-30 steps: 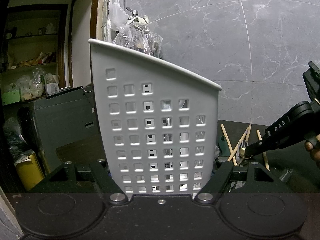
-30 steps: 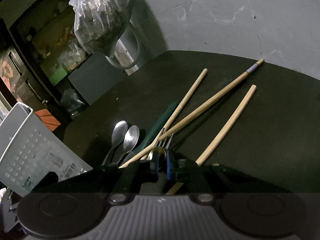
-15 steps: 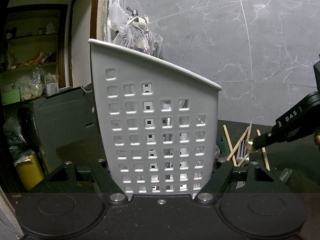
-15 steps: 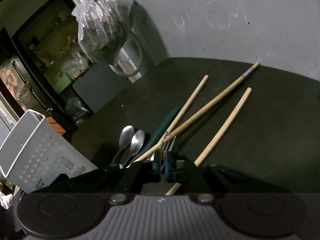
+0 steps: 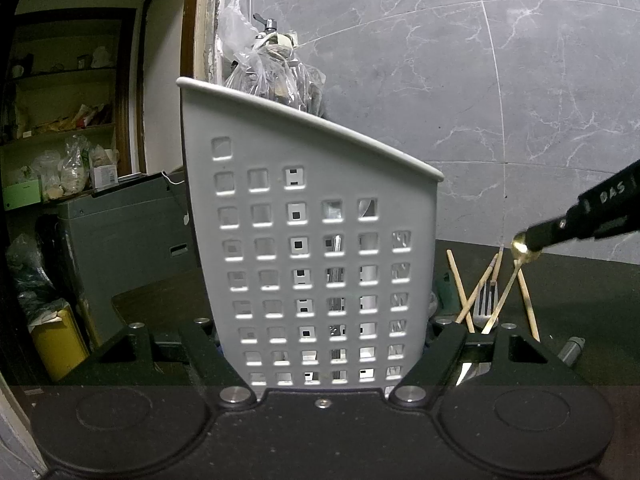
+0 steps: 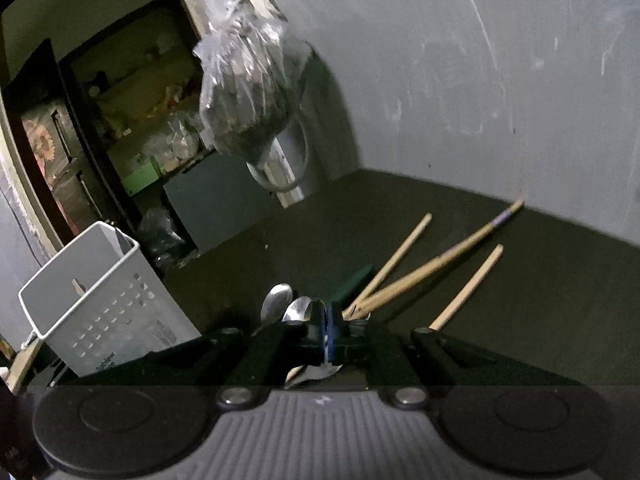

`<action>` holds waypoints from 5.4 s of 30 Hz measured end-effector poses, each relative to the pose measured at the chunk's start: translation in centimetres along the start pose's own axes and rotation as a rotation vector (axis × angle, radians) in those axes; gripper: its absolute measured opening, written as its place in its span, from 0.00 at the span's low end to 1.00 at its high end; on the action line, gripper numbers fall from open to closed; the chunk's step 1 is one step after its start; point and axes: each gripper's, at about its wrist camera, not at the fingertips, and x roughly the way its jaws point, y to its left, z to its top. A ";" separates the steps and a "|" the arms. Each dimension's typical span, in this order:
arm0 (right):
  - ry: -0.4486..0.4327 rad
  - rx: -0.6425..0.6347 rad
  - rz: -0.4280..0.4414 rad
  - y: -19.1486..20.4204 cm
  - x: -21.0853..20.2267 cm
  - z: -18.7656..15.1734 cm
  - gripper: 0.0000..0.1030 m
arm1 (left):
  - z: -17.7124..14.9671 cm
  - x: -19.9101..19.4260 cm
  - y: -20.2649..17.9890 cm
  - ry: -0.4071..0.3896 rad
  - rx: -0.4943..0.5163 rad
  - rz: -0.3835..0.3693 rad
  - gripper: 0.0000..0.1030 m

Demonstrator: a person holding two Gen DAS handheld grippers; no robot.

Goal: Organize utensils
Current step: 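Lift the gold spoon with the right gripper and release it into the caddy, then move the right gripper back toward the remaining utensils, then lower the right gripper onto the silver fork and close on it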

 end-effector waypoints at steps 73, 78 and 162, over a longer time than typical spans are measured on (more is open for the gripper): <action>-0.367 -0.674 0.152 17.1 -0.8 -3.0 0.02 | 0.0 0.0 0.1 0.000 0.002 -0.001 0.74; -0.348 -0.676 0.150 17.0 -0.4 -3.2 0.02 | 0.0 0.0 0.1 -0.001 0.001 -0.001 0.74; 0.135 0.070 0.058 -0.3 5.3 0.2 0.99 | -0.1 0.1 0.1 0.001 0.006 -0.001 0.74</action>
